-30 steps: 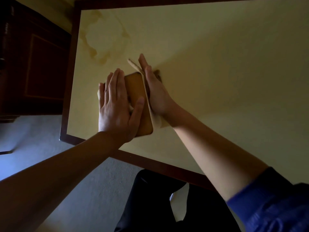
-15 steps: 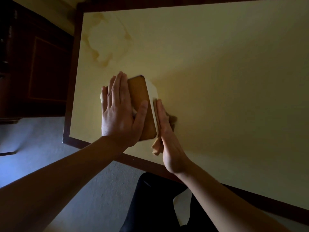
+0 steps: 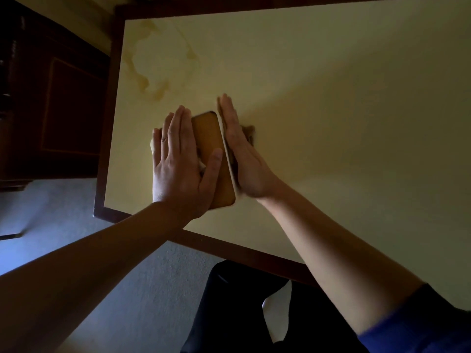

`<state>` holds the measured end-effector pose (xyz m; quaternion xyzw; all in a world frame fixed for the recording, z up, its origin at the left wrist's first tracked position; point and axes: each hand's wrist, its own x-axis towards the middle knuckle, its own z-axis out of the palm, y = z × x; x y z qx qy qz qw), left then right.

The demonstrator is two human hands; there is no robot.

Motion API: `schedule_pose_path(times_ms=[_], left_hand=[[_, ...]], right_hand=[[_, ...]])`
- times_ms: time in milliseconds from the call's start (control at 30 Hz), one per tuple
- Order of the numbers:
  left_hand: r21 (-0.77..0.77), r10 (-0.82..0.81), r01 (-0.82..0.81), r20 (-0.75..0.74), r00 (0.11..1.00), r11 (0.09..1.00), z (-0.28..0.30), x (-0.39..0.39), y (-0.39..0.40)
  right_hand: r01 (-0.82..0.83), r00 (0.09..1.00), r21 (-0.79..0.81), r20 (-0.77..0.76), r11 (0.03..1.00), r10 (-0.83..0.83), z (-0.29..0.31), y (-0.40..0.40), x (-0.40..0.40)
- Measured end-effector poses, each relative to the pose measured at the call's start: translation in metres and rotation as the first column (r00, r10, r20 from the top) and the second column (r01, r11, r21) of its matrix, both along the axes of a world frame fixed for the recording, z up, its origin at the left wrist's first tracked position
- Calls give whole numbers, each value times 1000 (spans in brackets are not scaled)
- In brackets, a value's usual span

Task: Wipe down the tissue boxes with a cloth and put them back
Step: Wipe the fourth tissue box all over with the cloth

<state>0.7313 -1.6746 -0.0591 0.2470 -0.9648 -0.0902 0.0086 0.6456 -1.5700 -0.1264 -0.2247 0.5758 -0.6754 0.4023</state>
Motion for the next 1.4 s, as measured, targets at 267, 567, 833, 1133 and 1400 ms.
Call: schedule_pose_path(times_ms=[267, 567, 833, 1133, 1400], left_hand=[[6, 5, -5, 17, 1000, 1000, 0, 0, 0], [6, -2, 2, 12, 1000, 1000, 1, 0, -2], [8, -2, 2, 15, 1000, 1000, 1, 0, -2], [11, -2, 2, 21, 1000, 1000, -1, 1, -2], [1, -35, 35, 57, 998, 999, 1, -1, -2]], right_hand=[[-9, 980, -30, 200, 1000, 15, 7, 76, 88], [21, 994, 76, 102, 997, -29, 2, -9, 1], [3, 1000, 123, -29, 992, 0, 2, -18, -10], [58, 997, 20, 47, 998, -59, 3, 57, 82], [65, 998, -11, 23, 998, -65, -1, 12, 28]])
